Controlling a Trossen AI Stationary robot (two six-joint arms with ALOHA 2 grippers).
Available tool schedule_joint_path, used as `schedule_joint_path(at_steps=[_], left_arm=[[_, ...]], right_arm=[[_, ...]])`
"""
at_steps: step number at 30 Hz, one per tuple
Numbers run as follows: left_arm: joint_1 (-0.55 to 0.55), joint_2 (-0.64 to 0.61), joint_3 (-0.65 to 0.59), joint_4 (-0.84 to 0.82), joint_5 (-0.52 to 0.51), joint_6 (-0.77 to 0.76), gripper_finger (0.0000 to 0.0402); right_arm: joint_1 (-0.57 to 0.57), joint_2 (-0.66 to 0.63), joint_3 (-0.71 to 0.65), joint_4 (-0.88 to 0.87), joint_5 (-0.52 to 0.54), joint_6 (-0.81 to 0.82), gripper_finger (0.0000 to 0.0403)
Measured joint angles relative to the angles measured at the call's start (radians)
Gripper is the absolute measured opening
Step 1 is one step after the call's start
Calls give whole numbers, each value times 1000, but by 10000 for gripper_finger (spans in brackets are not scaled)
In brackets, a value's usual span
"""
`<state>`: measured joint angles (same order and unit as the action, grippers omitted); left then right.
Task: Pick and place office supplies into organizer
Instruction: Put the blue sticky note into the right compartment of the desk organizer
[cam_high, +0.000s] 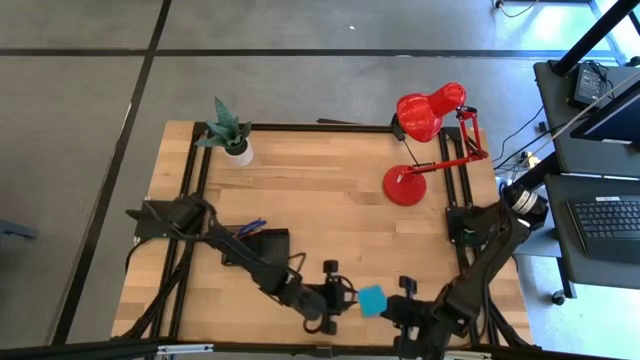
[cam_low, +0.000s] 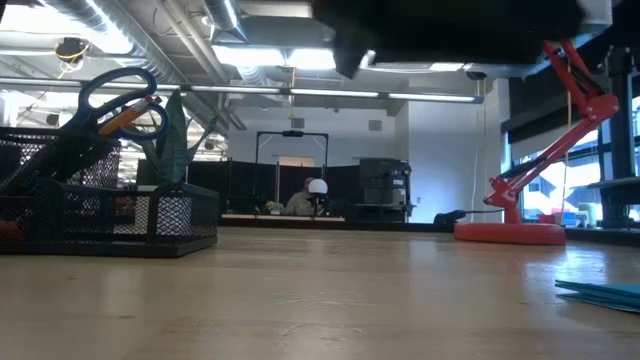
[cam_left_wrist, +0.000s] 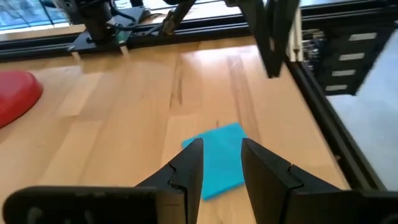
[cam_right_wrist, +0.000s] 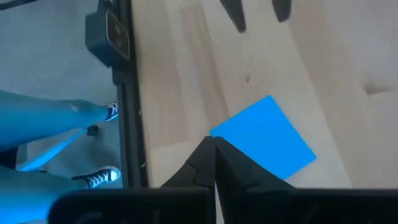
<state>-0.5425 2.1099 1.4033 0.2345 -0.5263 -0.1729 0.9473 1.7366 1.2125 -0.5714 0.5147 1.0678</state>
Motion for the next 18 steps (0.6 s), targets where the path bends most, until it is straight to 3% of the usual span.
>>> schedule_joint_path(at_steps=[3, 12, 18], left_arm=[[-2, 69, 86, -22, -33, -10, 102], [25, 221, 297, -297, -99, -117, 94], [58, 244, 297, -299, 25, -139, 74]], right_arm=[[15, 14, 0, -1, 0, 29, 4], [34, 23, -1, -9, 0, 87, 6], [36, 47, -1, -19, -1, 106, 6]])
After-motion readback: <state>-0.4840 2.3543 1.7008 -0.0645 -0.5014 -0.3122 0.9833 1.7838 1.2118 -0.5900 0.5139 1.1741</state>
